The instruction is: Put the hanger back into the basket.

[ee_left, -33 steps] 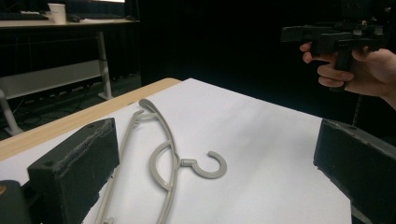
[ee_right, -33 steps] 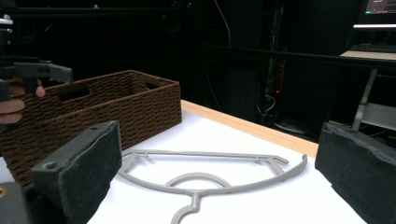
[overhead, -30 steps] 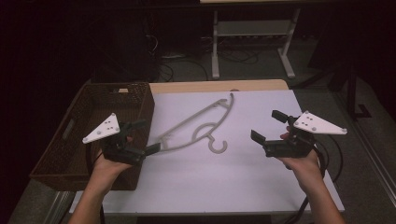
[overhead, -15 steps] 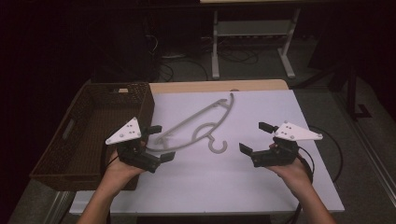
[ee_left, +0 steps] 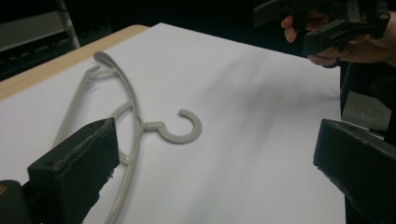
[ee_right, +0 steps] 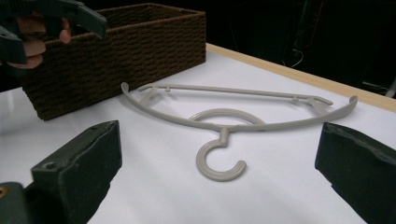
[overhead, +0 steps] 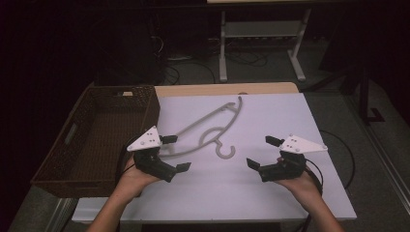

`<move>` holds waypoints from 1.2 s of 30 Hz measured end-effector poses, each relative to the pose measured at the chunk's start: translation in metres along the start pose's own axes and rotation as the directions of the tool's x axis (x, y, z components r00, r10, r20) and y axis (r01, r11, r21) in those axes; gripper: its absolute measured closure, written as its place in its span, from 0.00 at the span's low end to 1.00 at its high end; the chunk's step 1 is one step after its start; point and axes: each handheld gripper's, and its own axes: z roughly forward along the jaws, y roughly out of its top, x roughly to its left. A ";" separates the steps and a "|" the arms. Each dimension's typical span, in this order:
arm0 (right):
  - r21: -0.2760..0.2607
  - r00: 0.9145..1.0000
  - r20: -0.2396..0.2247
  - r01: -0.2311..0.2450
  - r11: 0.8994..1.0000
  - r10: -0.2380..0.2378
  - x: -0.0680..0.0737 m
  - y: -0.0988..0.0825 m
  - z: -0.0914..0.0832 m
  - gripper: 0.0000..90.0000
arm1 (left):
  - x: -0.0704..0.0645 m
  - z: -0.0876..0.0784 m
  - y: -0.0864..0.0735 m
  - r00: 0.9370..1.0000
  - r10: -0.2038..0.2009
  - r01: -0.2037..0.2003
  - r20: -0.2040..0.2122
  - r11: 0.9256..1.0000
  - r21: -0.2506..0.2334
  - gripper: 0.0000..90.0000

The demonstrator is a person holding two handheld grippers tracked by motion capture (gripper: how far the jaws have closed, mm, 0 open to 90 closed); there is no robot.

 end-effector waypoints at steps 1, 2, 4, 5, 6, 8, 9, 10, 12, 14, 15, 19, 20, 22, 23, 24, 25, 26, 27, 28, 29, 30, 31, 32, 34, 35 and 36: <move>0.009 1.000 -0.007 -0.005 1.000 0.005 0.001 -0.001 0.001 0.00 | 0.000 0.001 -0.001 1.000 -0.002 0.002 0.001 1.000 0.003 0.00; 0.011 1.000 -0.008 0.004 1.000 -0.003 0.001 -0.001 0.001 0.00 | 0.001 0.003 -0.001 1.000 -0.002 0.002 0.002 1.000 0.008 0.00; 0.013 1.000 -0.013 0.006 1.000 -0.006 0.001 -0.002 0.002 0.00 | 0.002 0.005 -0.003 1.000 -0.002 0.002 0.003 1.000 0.019 0.00; 0.022 1.000 -0.016 0.004 1.000 -0.004 0.002 -0.002 0.003 0.00 | 0.002 0.007 -0.003 1.000 -0.008 0.007 0.003 1.000 0.024 0.00; 0.019 1.000 -0.018 0.011 1.000 -0.011 0.002 -0.003 0.004 0.00 | 0.003 0.009 -0.004 1.000 -0.006 0.006 0.002 1.000 0.026 0.00; 0.025 1.000 -0.022 0.013 1.000 -0.013 0.002 -0.003 0.005 0.00 | 0.005 0.012 -0.005 1.000 -0.008 0.008 0.000 0.999 0.033 0.00; 0.028 1.000 -0.023 0.015 1.000 -0.015 0.002 -0.004 0.005 0.00 | 0.006 0.014 -0.006 1.000 -0.010 0.010 -0.002 0.999 0.032 0.00; 0.028 1.000 -0.023 0.016 0.999 -0.016 0.002 -0.004 0.006 0.00 | 0.007 0.016 -0.006 1.000 -0.011 0.011 -0.006 0.999 0.038 0.00; 0.029 1.000 -0.024 0.017 0.999 -0.016 0.002 -0.004 0.006 0.00 | 0.009 0.020 -0.008 1.000 -0.010 0.011 -0.009 0.999 0.044 0.00; 0.029 1.000 -0.024 0.015 0.999 -0.014 0.001 -0.004 0.006 0.00 | 0.012 0.024 -0.009 1.000 -0.016 0.017 -0.016 0.999 0.048 0.00; 0.030 1.000 -0.023 0.013 0.999 -0.013 0.002 -0.004 0.006 0.00 | 0.013 0.026 -0.009 1.000 -0.011 0.012 -0.019 0.999 0.052 0.00; 0.034 1.000 -0.022 0.005 0.999 -0.004 0.001 -0.004 0.006 0.00 | 0.016 0.036 -0.007 1.000 -0.009 0.010 -0.024 0.998 0.061 0.07; 0.031 1.000 -0.020 0.009 0.999 -0.009 0.001 -0.004 0.006 0.00 | 0.017 0.038 -0.007 1.000 -0.009 0.010 -0.024 0.998 0.063 0.07; 0.032 1.000 -0.020 0.010 0.999 -0.010 0.000 -0.005 0.006 0.00 | 0.020 0.043 -0.008 0.999 -0.014 0.017 -0.035 0.997 0.075 0.09; 0.032 1.000 -0.020 0.011 0.999 -0.010 0.000 -0.005 0.006 0.00 | 0.023 0.044 -0.009 0.999 -0.018 0.021 -0.042 0.997 0.072 0.14; 0.032 1.000 -0.021 0.011 0.999 -0.011 0.000 -0.004 0.006 0.00 | 0.025 0.046 -0.009 0.998 -0.024 0.027 -0.051 0.997 0.070 0.17; 0.032 1.000 -0.021 0.011 0.999 -0.010 0.000 -0.004 0.006 0.00 | 0.027 0.048 -0.010 0.998 -0.034 0.038 -0.058 0.997 0.071 0.17; 0.032 1.000 -0.020 0.011 0.999 -0.010 0.000 -0.004 0.006 0.00 | 0.030 0.050 -0.010 0.997 -0.045 0.049 -0.060 0.996 0.073 0.19; 0.032 1.000 -0.020 0.011 0.999 -0.010 0.000 -0.004 0.006 0.00 | 0.032 0.051 -0.010 0.997 -0.049 0.053 -0.059 0.996 0.069 0.24; 0.033 1.000 -0.020 0.010 0.999 -0.009 0.000 -0.004 0.006 0.00 | 0.034 0.053 -0.010 0.997 -0.057 0.061 -0.060 0.996 0.063 0.27; 0.033 1.000 -0.020 0.010 0.999 -0.009 0.000 -0.004 0.006 0.00 | 0.035 0.056 -0.010 0.996 -0.059 0.063 -0.063 0.996 0.068 0.29; 0.032 1.000 -0.019 0.010 0.999 -0.009 0.000 -0.004 0.005 0.00 | 0.037 0.058 -0.010 0.996 -0.054 0.059 -0.069 0.995 0.077 0.31; 0.031 1.000 -0.019 0.010 0.999 -0.009 0.000 -0.004 0.005 0.00 | 0.038 0.061 -0.010 0.996 -0.054 0.059 -0.075 0.995 0.076 0.33; 0.031 1.000 -0.019 0.008 0.999 -0.008 0.000 -0.004 0.005 0.00 | 0.040 0.063 -0.011 0.996 -0.054 0.060 -0.076 0.995 0.078 0.34; 0.031 1.000 -0.020 0.006 1.000 -0.005 -0.001 -0.004 0.005 0.00 | 0.044 0.068 -0.012 0.995 -0.047 0.056 -0.094 0.994 0.098 0.37; 0.031 1.000 -0.020 0.005 1.000 -0.004 -0.001 -0.004 0.005 0.00 | 0.045 0.070 -0.012 0.994 -0.042 0.052 -0.096 0.993 0.104 0.40; 0.030 1.000 -0.019 0.005 1.000 -0.004 -0.001 -0.004 0.005 0.00 | 0.048 0.073 -0.014 0.994 -0.040 0.050 -0.100 0.993 0.109 0.43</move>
